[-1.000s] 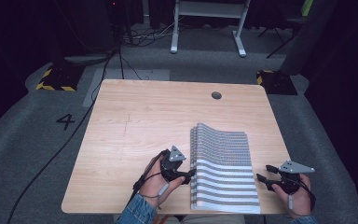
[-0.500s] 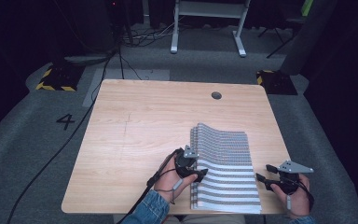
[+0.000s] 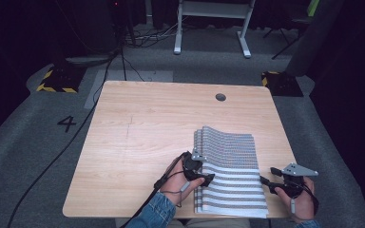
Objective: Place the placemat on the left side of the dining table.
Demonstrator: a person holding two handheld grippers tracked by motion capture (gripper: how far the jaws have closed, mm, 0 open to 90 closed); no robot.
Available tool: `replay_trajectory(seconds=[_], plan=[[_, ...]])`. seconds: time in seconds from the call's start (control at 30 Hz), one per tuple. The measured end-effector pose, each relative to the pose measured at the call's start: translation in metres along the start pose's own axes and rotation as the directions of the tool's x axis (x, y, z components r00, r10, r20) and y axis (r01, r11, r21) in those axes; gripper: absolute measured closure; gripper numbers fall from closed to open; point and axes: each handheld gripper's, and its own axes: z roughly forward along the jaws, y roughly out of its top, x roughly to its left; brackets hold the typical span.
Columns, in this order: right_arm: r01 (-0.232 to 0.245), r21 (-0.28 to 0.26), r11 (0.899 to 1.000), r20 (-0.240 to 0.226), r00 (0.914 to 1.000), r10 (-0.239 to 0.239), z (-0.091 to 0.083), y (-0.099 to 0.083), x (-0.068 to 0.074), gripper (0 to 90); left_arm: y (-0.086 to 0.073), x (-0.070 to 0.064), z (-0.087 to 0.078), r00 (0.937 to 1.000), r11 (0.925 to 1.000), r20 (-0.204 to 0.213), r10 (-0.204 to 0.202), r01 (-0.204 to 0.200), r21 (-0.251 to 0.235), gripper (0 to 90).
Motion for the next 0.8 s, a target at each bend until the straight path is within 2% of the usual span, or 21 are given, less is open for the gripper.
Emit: replay_trajectory(seconds=[0.07,0.1,0.17,0.27,0.3,0.33,0.4,0.5,0.53,0.6,0.67,0.7,0.8], plan=[[0.004,-0.001,1.000,0.001,1.0000,-0.004,0.000,0.000,0.000,36.6,-0.001,0.001,0.004,0.9999,0.9998,0.004,-0.013,0.012,0.013,28.6],[0.005,-0.004,1.000,0.001,1.0000,-0.005,0.001,0.000,0.000,36.6,-0.001,0.002,0.005,0.9997,0.9999,0.022,-0.014,0.014,0.009,28.8],[0.008,-0.002,1.000,0.003,1.0000,-0.008,0.000,0.000,0.000,36.6,0.000,0.001,0.006,0.9986,0.9999,0.051,-0.016,0.017,-0.004,36.7],[0.003,-0.002,1.000,0.000,1.0000,-0.003,0.000,0.000,0.000,36.6,0.002,-0.003,0.010,0.9996,0.9997,0.024,0.011,-0.011,0.023,41.6],[0.003,-0.002,1.000,0.000,1.0000,-0.003,0.000,0.000,0.000,36.6,0.003,-0.003,0.012,0.9994,0.9997,0.034,0.011,-0.012,0.021,42.9],[0.003,-0.002,1.000,0.001,1.0000,-0.003,0.000,0.000,0.000,36.6,0.003,-0.003,0.013,0.9992,0.9993,0.037,-0.014,0.013,0.034,43.9],[0.001,-0.002,1.000,0.000,1.0000,-0.001,0.000,0.000,0.000,36.6,0.004,-0.002,0.018,0.9981,0.9991,0.052,-0.032,0.031,0.027,45.2],[0.002,-0.002,1.000,0.000,1.0000,-0.002,0.000,0.000,0.000,36.6,0.005,-0.006,0.019,0.9991,0.9993,0.033,-0.028,0.027,0.024,49.5],[0.003,-0.002,1.000,0.000,1.0000,-0.003,0.000,0.000,0.000,36.6,0.005,-0.007,0.018,0.9997,0.9996,0.021,-0.016,0.015,0.022,51.4],[0.002,-0.002,1.000,0.000,1.0000,-0.002,0.000,0.000,0.000,36.6,0.006,-0.008,0.017,1.0000,0.9999,0.007,-0.006,0.006,0.016,59.5],[0.002,-0.002,1.000,-0.001,1.0000,-0.002,0.000,0.000,0.000,36.6,0.007,-0.009,0.016,0.9997,0.9997,0.013,-0.020,0.020,0.017,68.9],[0.008,0.001,1.000,0.001,1.0000,-0.008,0.000,0.000,0.000,36.6,0.007,-0.010,0.015,0.9996,0.9996,0.007,-0.028,0.028,0.008,73.7],[0.004,0.002,1.000,-0.004,1.0000,-0.004,0.001,0.000,-0.001,36.2,0.008,-0.013,0.010,0.9998,0.9995,0.011,-0.016,0.016,-0.027,85.0]])
